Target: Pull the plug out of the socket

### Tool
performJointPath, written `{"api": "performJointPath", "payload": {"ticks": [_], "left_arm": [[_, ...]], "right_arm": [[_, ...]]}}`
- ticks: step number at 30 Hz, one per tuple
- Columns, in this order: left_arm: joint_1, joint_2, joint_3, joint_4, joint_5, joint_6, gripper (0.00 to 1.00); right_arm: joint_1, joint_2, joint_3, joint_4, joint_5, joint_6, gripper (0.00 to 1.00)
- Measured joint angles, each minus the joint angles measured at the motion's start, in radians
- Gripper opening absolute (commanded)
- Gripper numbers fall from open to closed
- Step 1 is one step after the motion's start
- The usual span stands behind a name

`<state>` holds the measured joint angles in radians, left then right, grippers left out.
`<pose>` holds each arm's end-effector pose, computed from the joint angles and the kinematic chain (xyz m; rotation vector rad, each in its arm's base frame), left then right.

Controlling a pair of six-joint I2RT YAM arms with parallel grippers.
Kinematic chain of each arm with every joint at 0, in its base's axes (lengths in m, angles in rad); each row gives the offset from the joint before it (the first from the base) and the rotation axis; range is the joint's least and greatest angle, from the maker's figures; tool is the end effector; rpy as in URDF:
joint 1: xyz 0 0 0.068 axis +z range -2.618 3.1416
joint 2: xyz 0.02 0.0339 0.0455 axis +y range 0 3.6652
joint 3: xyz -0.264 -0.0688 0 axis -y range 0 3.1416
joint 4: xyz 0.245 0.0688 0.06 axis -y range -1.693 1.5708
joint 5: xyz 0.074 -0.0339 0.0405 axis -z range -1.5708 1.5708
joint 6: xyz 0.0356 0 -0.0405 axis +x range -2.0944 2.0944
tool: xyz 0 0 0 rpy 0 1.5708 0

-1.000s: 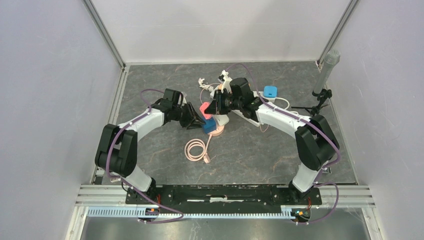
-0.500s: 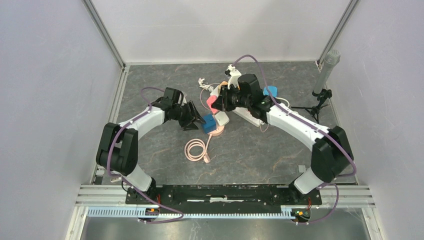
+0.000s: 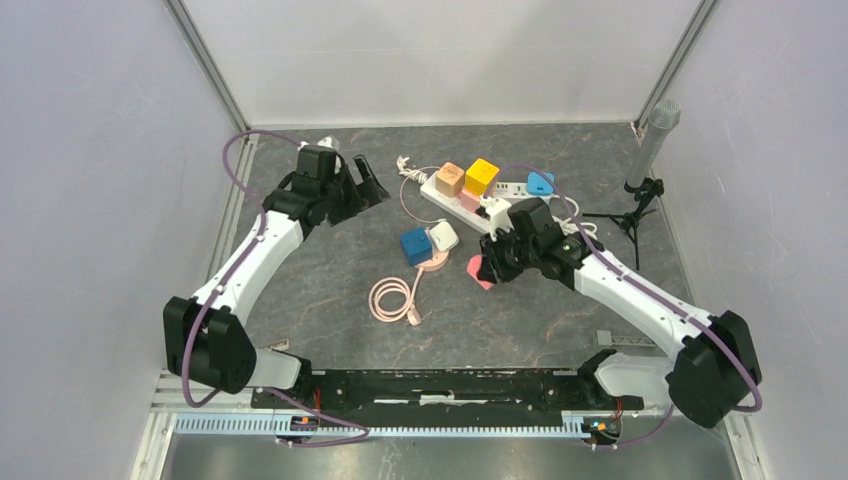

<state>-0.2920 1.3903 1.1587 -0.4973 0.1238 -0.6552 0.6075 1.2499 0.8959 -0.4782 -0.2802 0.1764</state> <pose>0.2922 -0.0924 0.3026 -0.3640 2.3471 -0.6158 0.2080 0.1566 0.2554 -0.6614 2.3891 0.6886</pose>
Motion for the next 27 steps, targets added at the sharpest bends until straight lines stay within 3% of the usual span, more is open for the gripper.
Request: {"api": "performJointPath", "payload": {"ticks": [6, 16, 24, 26, 27], "left_arm": [[0.042, -0.060, 0.013, -0.035, -0.154, 0.047, 1.00], [0.090, -0.087, 0.013, -0.048, -0.238, 0.111, 1.00], [0.112, -0.091, 0.012, -0.041, -0.049, 0.138, 1.00], [0.112, -0.091, 0.006, -0.022, 0.013, 0.138, 1.00], [0.111, -0.091, 0.000, -0.012, 0.040, 0.138, 1.00]], "right_arm": [[-0.004, -0.103, -0.148, -0.049, -0.030, 0.021, 0.00], [-0.100, -0.283, -0.327, -0.085, 0.064, 0.170, 0.00], [-0.268, -0.336, -0.438, -0.047, 0.152, 0.267, 0.01], [-0.298, -0.357, -0.468, -0.023, 0.151, 0.283, 0.08], [-0.311, -0.372, -0.485, -0.006, 0.151, 0.293, 0.17]]}}
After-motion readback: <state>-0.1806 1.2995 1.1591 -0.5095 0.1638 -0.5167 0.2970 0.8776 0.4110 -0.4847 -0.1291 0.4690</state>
